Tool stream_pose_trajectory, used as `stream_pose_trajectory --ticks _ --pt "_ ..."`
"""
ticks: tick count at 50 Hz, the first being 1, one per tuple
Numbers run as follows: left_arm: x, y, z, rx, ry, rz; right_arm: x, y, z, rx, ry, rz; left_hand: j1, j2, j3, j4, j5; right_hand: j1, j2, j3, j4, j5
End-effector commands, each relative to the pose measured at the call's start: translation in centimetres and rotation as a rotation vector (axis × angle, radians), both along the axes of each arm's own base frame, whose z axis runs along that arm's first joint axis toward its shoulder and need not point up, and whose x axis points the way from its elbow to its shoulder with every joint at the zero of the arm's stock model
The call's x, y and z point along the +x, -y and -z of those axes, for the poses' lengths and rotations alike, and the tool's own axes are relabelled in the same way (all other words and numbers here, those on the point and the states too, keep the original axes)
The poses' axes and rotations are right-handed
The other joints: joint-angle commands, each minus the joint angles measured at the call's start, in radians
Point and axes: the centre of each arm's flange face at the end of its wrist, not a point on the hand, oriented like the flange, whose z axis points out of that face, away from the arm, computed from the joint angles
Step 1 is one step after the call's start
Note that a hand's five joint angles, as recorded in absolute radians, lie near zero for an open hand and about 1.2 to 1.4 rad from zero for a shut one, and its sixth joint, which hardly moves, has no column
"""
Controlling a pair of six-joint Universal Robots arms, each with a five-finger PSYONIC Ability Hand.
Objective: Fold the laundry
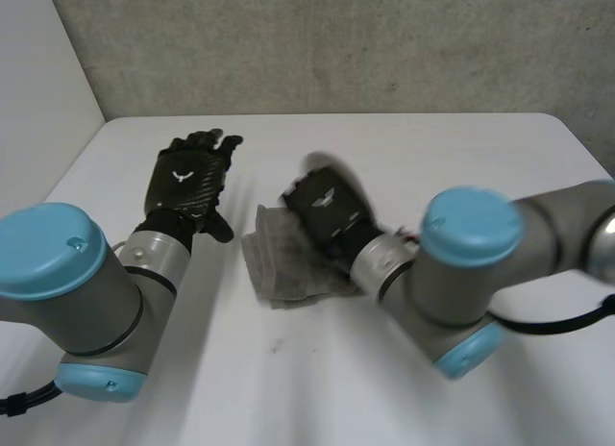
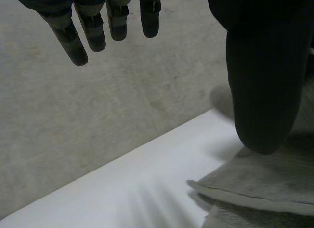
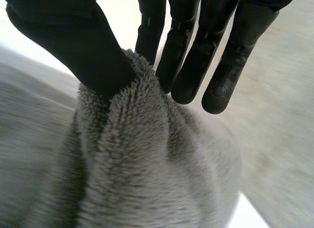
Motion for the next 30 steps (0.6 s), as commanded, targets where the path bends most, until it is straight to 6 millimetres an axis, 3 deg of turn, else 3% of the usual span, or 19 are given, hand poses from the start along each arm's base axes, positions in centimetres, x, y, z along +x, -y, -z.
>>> stream_pose_trajectory --ticks 1,5,6,7,8,9,10,14,19,24,30 --pt "1.5 0.6 -0.9 -0.017 -0.013 -0.104 3.3 -6.0 5.9 0.052 -0.125 -0.291 0.001 0.01 0.007 0.006 -0.025 0.469 0.218 0.209 0.204 0.238" --pt "1.8 0.8 -1.0 -0.016 -0.012 -0.113 3.4 -6.1 6.1 0.07 -0.121 -0.291 0.001 0.01 0.007 0.006 -0.025 0.469 0.218 0.209 0.204 0.238" --pt "1.7 0.9 -1.0 -0.017 -0.013 -0.112 3.2 -5.7 5.4 0.066 -0.112 -0.267 0.001 0.01 0.007 0.006 -0.025 0.246 -0.004 -0.014 -0.018 0.015" --pt "1.7 0.9 -1.2 -0.021 -0.015 -0.111 3.2 -5.7 5.4 0.066 -0.112 -0.267 0.001 0.01 0.007 0.006 -0.025 0.244 -0.007 -0.016 -0.021 0.013" --pt "1.7 0.9 -1.2 -0.021 -0.015 -0.111 3.1 -5.4 4.2 0.059 -0.091 -0.238 0.001 0.01 0.007 0.006 -0.025 -0.337 -0.588 -0.597 -0.602 -0.568" --pt "1.6 0.9 -1.2 -0.023 -0.015 -0.109 3.1 -5.4 4.2 0.059 -0.091 -0.237 0.001 0.01 0.007 0.006 -0.025 -0.343 -0.594 -0.603 -0.608 -0.574" --pt "1.6 0.9 -1.2 -0.023 -0.015 -0.108 2.8 -5.1 2.5 0.059 -0.056 -0.195 0.001 0.01 0.007 0.006 -0.025 -0.753 -1.003 -1.013 -1.017 -0.984" --pt "0.9 1.0 -2.0 -0.047 -0.028 -0.086 1.5 -3.7 -1.7 0.137 0.117 -0.051 0.026 0.034 0.031 0.03 -0.001 -0.753 -1.003 -1.013 -1.017 -0.984" --pt "-0.7 0.6 -2.9 -0.07 -0.056 -0.028 -0.7 -1.1 -3.7 0.254 0.251 0.053 0.029 0.037 0.034 0.033 0.002 -0.753 -1.003 -1.013 -1.017 -0.984" --pt "-2.4 0.3 -2.4 -0.024 -0.092 0.033 -1.5 0.0 -3.6 0.368 0.265 0.091 0.052 0.06 0.058 0.057 0.026 -0.753 -1.003 -1.013 -1.017 -0.984" --pt "-4.0 0.3 1.1 0.169 -0.091 0.068 -1.0 2.6 -0.7 0.448 0.229 0.1 0.052 0.06 0.058 0.057 0.026 -0.753 -1.003 -1.013 -1.017 -0.984"
